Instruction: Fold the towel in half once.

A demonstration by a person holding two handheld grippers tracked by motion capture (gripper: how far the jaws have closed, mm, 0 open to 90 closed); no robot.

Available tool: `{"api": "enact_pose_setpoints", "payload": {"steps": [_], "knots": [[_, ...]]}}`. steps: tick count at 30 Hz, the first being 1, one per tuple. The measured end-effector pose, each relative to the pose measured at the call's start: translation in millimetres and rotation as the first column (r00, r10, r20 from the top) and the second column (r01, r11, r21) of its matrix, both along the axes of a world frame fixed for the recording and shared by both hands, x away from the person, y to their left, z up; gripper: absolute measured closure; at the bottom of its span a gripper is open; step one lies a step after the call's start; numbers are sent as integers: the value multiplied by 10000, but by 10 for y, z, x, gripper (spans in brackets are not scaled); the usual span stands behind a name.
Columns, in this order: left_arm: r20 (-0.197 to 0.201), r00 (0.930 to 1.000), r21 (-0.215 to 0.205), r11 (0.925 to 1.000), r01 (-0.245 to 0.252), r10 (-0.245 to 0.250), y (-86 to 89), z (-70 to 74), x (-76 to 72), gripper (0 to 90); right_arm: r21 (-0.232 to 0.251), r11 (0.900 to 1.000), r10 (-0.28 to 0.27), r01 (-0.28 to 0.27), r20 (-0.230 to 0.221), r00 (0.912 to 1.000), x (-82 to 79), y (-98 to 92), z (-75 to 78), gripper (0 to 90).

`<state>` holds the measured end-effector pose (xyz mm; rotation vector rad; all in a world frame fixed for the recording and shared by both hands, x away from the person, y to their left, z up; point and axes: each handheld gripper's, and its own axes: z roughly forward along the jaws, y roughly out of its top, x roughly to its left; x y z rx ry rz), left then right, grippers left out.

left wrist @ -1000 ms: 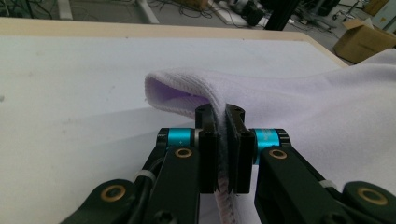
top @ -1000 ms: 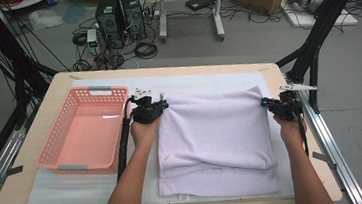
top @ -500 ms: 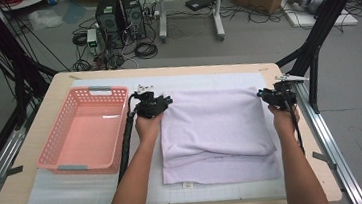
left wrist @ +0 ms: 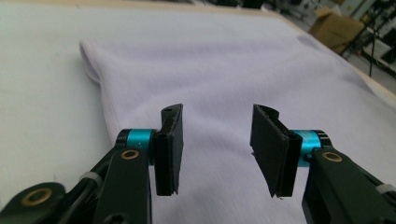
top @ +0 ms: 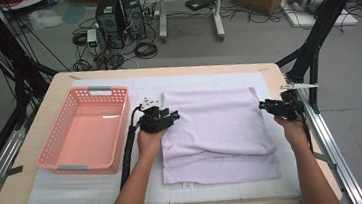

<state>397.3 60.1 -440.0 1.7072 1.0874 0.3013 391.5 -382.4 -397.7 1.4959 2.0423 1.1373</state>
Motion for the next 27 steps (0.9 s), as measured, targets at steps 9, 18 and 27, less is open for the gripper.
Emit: {"api": "enact_pose_setpoints", "payload": {"steps": [9, 18, 27], "knots": [[980, 9948, 109, 9996, 271, -280, 64, 108, -338, 549, 56, 9990, 436, -437, 276, 9987, -455, -60, 24, 625], [1518, 9868, 109, 9984, 552, -562, 203, 84, -891, 542, 268, 9962, 800, -824, 835, 9933, -1019, -85, -81, 628], [1461, 9871, 261, 9977, 620, -652, 367, -53, -1196, 543, -235, 9933, 1145, -1132, 638, 9914, -1460, -118, -190, 742]]}}
